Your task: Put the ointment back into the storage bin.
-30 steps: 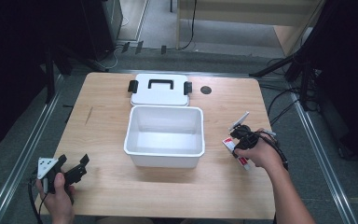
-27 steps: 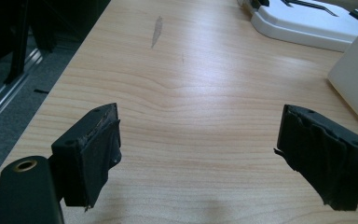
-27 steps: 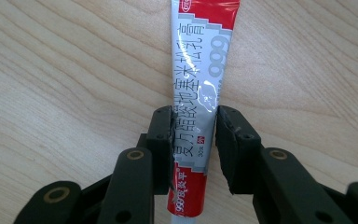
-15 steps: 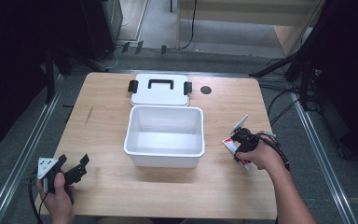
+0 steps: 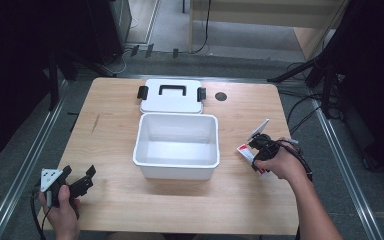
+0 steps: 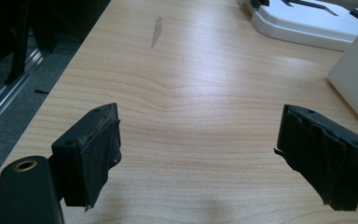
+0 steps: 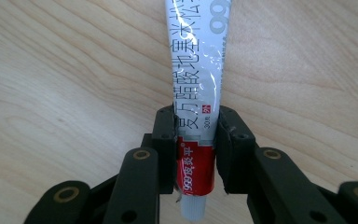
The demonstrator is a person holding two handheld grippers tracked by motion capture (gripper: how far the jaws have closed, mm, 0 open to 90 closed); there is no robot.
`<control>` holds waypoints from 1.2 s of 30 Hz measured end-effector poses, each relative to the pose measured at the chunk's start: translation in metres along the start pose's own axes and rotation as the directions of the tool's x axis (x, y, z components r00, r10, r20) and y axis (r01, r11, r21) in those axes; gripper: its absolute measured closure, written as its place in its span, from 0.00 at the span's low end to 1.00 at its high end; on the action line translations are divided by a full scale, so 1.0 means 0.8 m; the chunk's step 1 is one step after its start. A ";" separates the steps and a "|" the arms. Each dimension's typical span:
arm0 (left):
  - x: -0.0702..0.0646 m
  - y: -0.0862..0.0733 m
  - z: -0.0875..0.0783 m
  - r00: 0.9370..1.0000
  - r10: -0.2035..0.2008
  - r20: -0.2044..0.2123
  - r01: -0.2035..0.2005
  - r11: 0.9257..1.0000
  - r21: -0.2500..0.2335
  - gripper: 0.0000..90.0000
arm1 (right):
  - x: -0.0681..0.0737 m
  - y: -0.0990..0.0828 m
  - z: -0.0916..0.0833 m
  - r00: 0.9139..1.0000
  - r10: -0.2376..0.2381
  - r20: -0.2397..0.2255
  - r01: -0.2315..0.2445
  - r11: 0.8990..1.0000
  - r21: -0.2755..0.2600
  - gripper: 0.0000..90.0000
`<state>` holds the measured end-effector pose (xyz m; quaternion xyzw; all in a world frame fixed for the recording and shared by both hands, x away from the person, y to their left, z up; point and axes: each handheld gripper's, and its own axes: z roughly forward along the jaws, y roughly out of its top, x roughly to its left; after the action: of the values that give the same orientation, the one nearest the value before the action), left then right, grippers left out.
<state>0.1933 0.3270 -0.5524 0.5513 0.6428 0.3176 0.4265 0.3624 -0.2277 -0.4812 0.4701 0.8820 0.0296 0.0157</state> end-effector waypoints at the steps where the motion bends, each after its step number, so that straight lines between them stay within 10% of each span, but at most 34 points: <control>1: 0.000 0.000 0.000 1.000 0.002 0.000 -0.002 1.000 0.000 0.16 | 0.000 0.001 -0.005 1.000 0.004 -0.004 -0.004 1.000 -0.002 0.80; 36: 0.001 0.000 0.000 1.000 -0.005 0.008 0.005 1.000 -0.003 0.16 | 0.083 0.078 -0.166 0.993 -0.081 -0.083 0.068 0.986 -0.151 0.81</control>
<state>0.1931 0.3276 -0.5524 0.5504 0.6420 0.3155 0.4305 0.3697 -0.1425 -0.3445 0.4325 0.8942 0.1150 0.0125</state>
